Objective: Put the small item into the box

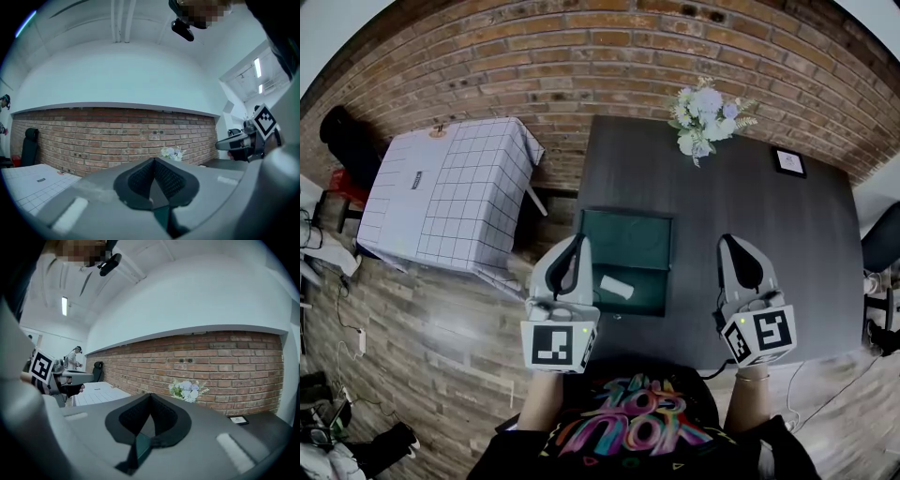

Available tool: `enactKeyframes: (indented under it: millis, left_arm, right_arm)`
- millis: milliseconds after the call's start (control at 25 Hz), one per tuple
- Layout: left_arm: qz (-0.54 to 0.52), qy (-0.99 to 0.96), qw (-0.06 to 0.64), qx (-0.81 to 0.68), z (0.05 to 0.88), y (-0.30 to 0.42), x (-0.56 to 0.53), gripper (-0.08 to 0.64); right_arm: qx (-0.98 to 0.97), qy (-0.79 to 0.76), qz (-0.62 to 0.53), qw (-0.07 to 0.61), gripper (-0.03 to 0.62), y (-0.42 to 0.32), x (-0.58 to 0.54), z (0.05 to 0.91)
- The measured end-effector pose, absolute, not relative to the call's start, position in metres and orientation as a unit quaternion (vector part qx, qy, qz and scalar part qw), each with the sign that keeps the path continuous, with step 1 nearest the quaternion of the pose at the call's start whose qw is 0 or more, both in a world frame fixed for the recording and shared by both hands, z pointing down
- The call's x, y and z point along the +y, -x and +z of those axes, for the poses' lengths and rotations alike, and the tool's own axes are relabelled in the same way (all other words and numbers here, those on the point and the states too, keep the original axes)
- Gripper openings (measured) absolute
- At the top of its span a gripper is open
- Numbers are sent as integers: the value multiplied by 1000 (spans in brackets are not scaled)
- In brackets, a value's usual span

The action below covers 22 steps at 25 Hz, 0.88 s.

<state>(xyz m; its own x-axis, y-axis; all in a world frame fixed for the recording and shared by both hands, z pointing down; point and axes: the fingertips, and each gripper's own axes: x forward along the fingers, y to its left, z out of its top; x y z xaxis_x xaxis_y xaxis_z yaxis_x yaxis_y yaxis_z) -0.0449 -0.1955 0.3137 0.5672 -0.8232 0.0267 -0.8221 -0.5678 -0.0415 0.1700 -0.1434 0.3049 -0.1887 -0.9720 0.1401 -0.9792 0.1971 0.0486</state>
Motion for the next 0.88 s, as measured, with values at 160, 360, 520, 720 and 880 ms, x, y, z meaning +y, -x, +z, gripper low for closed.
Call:
enactKeyframes:
  millis: [160,360,520,720,880]
  left_arm:
    - [-20,883,4,469,313,47,-195,2]
    - [-16,880,-5,475,313,49,-195,2]
    - [-16,880,-2,474,312,51,-195,2]
    - [-17,880,0,475,313,54,-194,2]
    - [-19,878,-8,479,315,56,-195,2]
  right_arm:
    - [-769,-635,31,72,0,-172,-143,307]
    - [-772,-630,24,81,1,-167,-142,307]
    - [-775,-626,27,85,0,-162,-142,308]
    - [-779,-621,28,88,0,-156,-142,311]
    - [-782,-615,32,92,0,-152,-144,314]
